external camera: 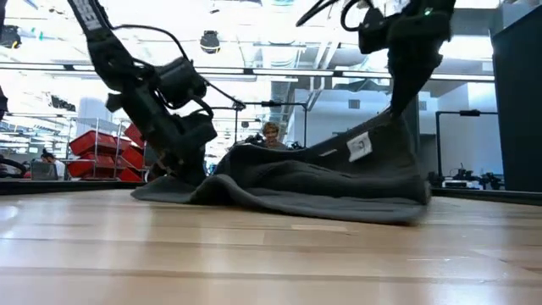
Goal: Roll towel
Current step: Roll the black towel
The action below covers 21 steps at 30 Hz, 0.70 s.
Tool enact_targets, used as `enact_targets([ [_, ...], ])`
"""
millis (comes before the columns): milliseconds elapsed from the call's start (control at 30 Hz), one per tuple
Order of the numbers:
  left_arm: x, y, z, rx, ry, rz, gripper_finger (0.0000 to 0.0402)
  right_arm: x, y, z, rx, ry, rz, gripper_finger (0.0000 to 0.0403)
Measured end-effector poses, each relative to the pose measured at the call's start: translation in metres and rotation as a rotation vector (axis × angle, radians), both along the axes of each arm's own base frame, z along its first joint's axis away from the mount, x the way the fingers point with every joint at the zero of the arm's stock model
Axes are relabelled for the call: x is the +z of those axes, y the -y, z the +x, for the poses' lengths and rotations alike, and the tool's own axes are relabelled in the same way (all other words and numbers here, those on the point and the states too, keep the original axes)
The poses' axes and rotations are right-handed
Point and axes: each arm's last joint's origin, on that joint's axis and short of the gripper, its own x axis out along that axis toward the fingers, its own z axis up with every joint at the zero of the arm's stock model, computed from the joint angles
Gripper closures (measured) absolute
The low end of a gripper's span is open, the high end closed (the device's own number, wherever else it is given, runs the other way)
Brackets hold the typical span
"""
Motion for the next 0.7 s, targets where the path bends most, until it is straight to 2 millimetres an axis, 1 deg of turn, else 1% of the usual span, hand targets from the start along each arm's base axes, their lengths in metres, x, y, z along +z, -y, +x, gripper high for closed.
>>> enact_targets([
  [67,0.002,-0.020,-0.006,0.002,-0.001,-0.006,0.0401,0.000,0.011,0.000,-0.034,0.000,-0.053,0.0398],
  [133,0.005,-0.035,-0.010,-0.011,0.007,-0.027,0.0401,0.001,0.021,0.000,-0.054,-0.002,-0.089,0.0398],
  [200,0.012,-0.043,-0.014,-0.065,0.000,-0.042,0.0401,0.001,0.029,0.000,-0.078,-0.001,-0.094,0.0398],
  [233,0.018,-0.044,-0.015,-0.100,-0.025,-0.033,0.0402,0.002,0.032,0.000,-0.088,-0.004,-0.094,0.0398],
  [300,0.029,-0.040,-0.019,-0.198,-0.106,-0.021,0.0401,0.003,0.033,0.000,-0.084,-0.002,-0.085,0.0398],
  [400,0.048,-0.028,-0.023,-0.392,-0.215,-0.010,0.0401,0.002,0.031,0.000,-0.031,-0.021,-0.048,0.0398],
  [467,0.061,-0.020,-0.024,-0.485,-0.257,-0.011,0.0401,0.002,0.028,-0.001,0.006,-0.037,-0.044,0.0398],
  [533,0.068,-0.010,-0.025,-0.566,-0.291,-0.009,0.0398,0.002,0.027,0.000,0.030,-0.038,-0.046,0.0398],
  [600,0.073,0.000,-0.024,-0.656,-0.287,0.018,0.0385,0.002,0.025,0.000,0.035,-0.040,-0.046,0.0398],
  [700,0.074,0.013,-0.017,-0.777,-0.266,0.057,0.0347,0.002,0.026,0.000,0.033,-0.035,-0.047,0.0398],
])
